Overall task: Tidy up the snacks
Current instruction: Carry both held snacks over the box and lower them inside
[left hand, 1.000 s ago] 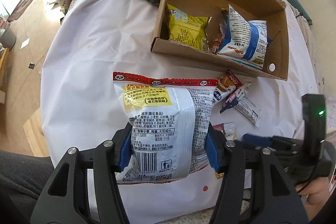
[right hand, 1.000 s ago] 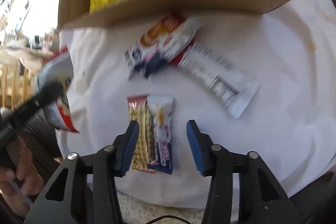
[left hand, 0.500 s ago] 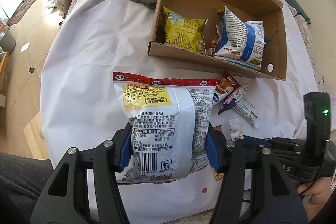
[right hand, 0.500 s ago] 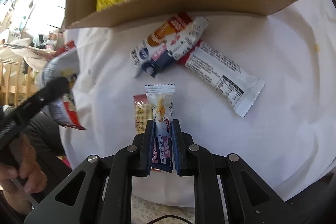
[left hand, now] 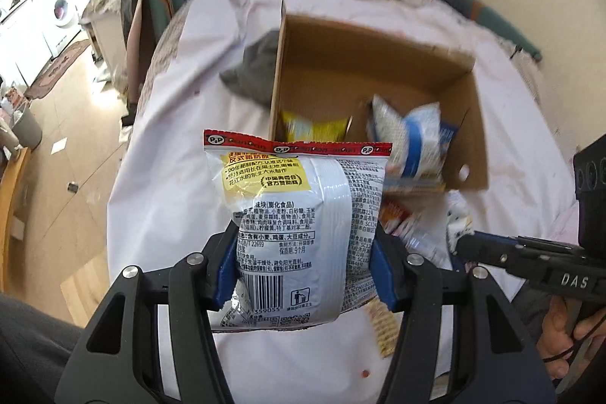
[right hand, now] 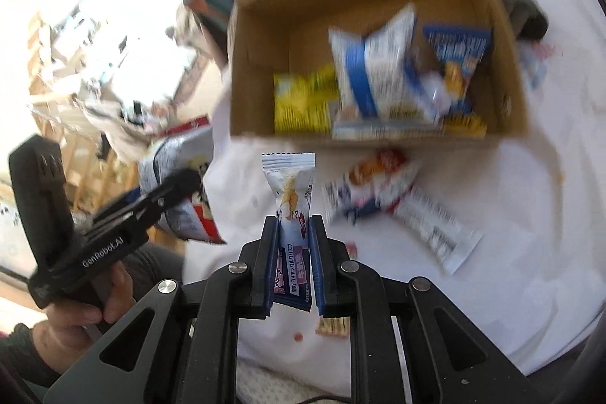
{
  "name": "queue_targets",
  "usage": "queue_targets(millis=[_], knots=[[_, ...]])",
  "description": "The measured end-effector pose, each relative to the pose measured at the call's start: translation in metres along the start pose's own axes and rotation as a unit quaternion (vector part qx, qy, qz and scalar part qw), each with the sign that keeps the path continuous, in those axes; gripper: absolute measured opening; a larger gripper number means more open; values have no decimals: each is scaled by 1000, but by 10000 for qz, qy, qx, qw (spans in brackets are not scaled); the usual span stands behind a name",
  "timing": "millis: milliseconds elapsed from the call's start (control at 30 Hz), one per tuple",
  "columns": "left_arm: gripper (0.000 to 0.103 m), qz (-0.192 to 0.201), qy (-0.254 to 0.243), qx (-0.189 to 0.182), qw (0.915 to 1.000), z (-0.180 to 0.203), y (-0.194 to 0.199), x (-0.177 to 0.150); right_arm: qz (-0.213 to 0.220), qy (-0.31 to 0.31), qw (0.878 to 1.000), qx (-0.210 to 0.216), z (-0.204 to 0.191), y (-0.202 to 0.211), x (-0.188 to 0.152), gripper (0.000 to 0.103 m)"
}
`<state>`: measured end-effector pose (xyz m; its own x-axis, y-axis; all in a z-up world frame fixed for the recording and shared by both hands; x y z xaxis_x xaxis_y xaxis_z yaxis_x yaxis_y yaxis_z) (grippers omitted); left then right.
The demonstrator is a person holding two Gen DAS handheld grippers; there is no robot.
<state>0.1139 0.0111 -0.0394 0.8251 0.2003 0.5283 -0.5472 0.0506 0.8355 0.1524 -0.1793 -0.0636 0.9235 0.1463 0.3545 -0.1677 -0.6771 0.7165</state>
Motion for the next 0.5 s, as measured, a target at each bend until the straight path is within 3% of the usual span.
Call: queue_targets(millis=[267,500], knots=[[54,265,-148,-16,9995,12,3,61,989,-303,9941,-331,20,49,54,17],[54,369,-262,5,9990,21,-18,99,1190,-543,9897,-580,55,62,88,17]])
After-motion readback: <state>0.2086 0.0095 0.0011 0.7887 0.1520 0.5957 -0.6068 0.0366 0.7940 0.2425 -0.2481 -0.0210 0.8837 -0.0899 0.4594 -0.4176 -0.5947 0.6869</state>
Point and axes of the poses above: each gripper's, at about its wrist camera, not at the fingertips, and y roughly against the way its jaws point, z to its right, x to its top, the point moved 5 cm from there along -y, roughly the way its jaws point, and after that the axes turned 2 degrees about -z, right-handed, at the moved point
